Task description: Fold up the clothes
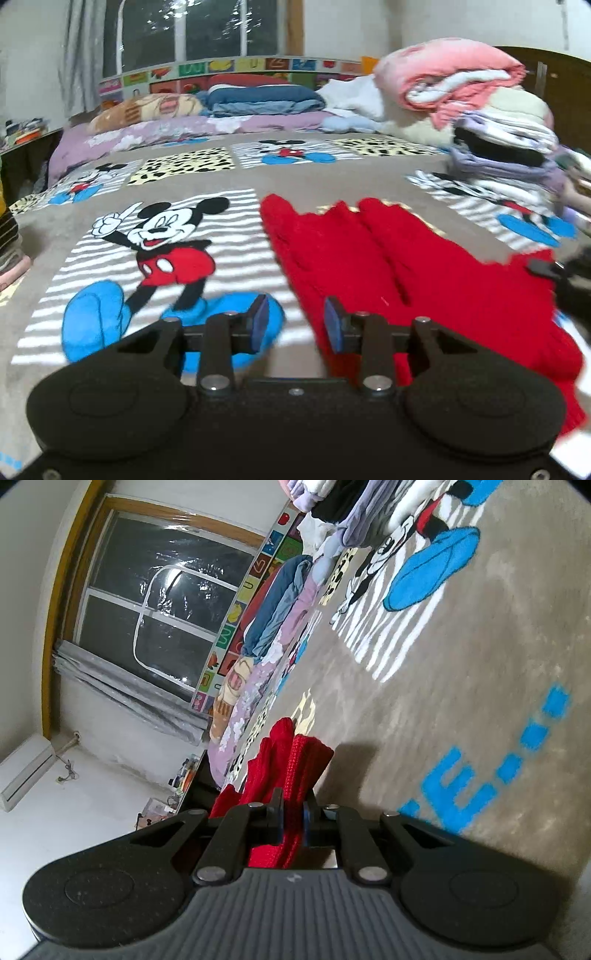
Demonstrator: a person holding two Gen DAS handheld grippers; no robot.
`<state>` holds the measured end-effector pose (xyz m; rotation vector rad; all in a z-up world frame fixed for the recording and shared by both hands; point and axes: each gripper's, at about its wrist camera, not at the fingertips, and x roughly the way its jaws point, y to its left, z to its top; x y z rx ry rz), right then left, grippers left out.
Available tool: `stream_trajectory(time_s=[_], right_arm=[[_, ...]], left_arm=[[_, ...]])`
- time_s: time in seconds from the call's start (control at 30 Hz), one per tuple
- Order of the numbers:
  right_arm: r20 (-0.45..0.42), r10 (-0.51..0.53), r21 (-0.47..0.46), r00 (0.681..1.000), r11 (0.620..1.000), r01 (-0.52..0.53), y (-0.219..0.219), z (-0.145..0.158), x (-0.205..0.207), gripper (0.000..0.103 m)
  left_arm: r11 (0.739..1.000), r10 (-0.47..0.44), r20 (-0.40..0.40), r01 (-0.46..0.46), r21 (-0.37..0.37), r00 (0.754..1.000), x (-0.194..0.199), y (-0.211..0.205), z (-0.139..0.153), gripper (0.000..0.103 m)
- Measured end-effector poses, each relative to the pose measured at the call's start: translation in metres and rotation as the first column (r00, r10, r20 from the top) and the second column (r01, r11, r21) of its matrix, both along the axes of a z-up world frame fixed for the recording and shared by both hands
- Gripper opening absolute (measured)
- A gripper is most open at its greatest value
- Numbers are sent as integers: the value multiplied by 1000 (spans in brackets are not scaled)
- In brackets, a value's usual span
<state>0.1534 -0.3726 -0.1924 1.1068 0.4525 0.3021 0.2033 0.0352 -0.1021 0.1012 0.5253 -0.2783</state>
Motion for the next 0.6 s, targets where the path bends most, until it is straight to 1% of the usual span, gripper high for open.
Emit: stream_trajectory(time_s=[0.03, 0.17, 0.23, 0.33, 0.6], right_arm=[[0, 2, 3, 1000, 1000, -2, 0, 0, 0, 11], [0, 9, 15, 1000, 1000, -9, -1, -2, 1, 11], [-4, 12, 14, 1000, 1000, -12, 0, -2, 2, 11], [-10, 15, 12, 1000, 1000, -15, 1, -2, 3, 11], [-26, 23, 6, 999, 1000, -23, 3, -1, 6, 11]], left_arm=[[1000, 2, -2, -2, 7, 1000, 12, -2, 0, 29], [999, -10, -24, 11, 36, 1000, 55, -14, -4, 29], [998, -21, -39, 24, 65, 999, 70, -21, -8, 26], [994, -37, -57, 43, 104, 998, 89, -30, -11, 25], [983, -28, -69, 40, 179, 997, 124, -42, -15, 25]])
